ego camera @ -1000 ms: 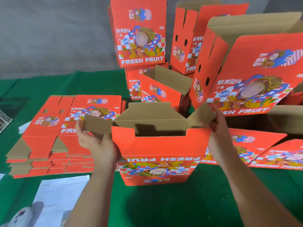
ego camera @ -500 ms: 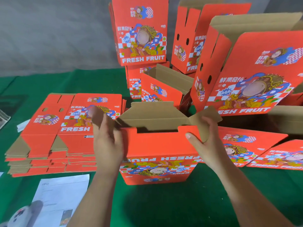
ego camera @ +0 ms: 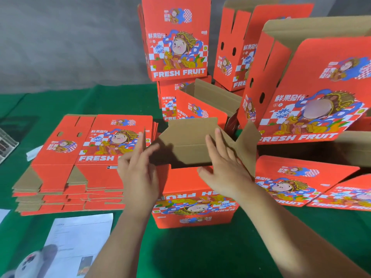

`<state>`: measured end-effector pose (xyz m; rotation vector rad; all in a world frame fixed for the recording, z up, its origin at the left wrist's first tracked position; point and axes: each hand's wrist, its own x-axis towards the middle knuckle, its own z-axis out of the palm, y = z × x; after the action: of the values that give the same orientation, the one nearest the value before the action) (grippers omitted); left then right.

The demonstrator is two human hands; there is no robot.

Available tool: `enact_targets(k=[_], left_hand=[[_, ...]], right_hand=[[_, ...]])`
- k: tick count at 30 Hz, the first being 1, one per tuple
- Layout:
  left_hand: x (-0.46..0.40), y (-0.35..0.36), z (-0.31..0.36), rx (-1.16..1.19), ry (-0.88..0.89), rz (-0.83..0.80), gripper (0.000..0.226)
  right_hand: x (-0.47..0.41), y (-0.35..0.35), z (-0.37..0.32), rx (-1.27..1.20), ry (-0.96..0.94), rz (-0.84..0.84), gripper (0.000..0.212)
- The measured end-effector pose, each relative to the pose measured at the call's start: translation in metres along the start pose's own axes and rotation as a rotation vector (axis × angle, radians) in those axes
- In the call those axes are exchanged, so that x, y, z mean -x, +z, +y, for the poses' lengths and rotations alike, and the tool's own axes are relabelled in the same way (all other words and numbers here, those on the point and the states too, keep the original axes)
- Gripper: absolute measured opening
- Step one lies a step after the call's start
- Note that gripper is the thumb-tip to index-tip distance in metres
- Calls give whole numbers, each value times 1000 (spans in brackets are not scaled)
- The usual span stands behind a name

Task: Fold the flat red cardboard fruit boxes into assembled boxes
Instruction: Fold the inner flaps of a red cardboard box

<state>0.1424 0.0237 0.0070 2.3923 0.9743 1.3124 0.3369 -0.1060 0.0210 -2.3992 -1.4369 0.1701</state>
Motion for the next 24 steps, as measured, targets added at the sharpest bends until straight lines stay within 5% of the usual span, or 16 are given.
enact_targets(k=[4, 9, 14, 19, 24], left_hand=[[1, 1, -10, 145, 99, -30, 33], [1, -4, -5, 544, -69, -459, 43], [-25, 0, -3, -61, 27, -626, 55], [-38, 12, 8, -116, -36, -451, 35], [-37, 18, 5, -223, -79, -487, 80]], right_hand=[[-3, 8, -4, 61, 9, -64, 90], [2, 9, -5, 42, 38, 16, 91], [8, 6, -12, 70, 20, 196, 80], [23, 8, -5, 53, 4, 597, 67], [26, 6, -4, -32, 192, 643, 97]])
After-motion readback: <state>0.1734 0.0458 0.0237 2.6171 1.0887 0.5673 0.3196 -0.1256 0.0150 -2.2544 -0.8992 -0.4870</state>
